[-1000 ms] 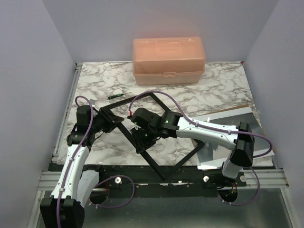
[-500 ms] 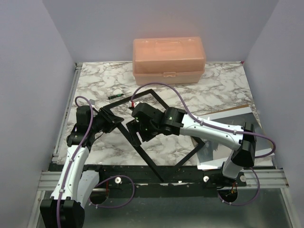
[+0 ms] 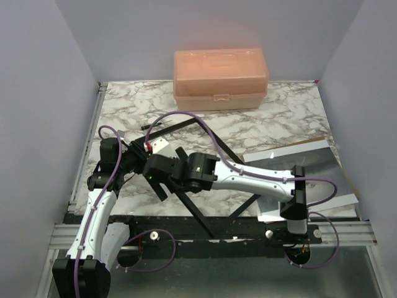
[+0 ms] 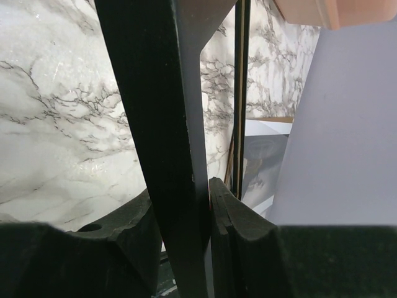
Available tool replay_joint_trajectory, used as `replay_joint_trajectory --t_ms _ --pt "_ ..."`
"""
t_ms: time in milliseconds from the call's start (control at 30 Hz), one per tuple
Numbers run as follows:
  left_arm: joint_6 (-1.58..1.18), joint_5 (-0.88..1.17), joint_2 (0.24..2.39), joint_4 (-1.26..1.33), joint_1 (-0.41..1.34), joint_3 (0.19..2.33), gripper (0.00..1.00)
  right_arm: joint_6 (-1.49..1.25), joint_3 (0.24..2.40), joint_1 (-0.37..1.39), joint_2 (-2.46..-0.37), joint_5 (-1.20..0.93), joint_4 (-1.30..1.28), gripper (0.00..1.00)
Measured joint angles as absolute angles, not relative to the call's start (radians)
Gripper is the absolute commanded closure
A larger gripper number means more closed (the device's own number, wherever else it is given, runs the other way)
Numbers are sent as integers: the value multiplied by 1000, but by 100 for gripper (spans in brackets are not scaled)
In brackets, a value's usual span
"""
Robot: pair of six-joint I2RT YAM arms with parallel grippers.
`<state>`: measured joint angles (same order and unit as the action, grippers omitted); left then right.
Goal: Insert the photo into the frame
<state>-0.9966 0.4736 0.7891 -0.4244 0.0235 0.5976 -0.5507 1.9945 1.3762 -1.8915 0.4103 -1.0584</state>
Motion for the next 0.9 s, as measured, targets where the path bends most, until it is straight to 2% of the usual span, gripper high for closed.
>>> replay_joint_trajectory --t_ms 267,400,633,900 --pt "-996 478 793 -425 23 598 100 -604 2093 1500 -2078 695 -1245 4" --pt "-995 480 794 -425 23 598 100 -647 2102 1544 -2126 826 -1316 15" --pt "-995 482 795 -425 23 598 100 -690 2105 1586 -2143 991 -1362 17" --pt "-995 484 795 -424 22 598 100 -711 2090 1617 -2195 1084 -1375 19"
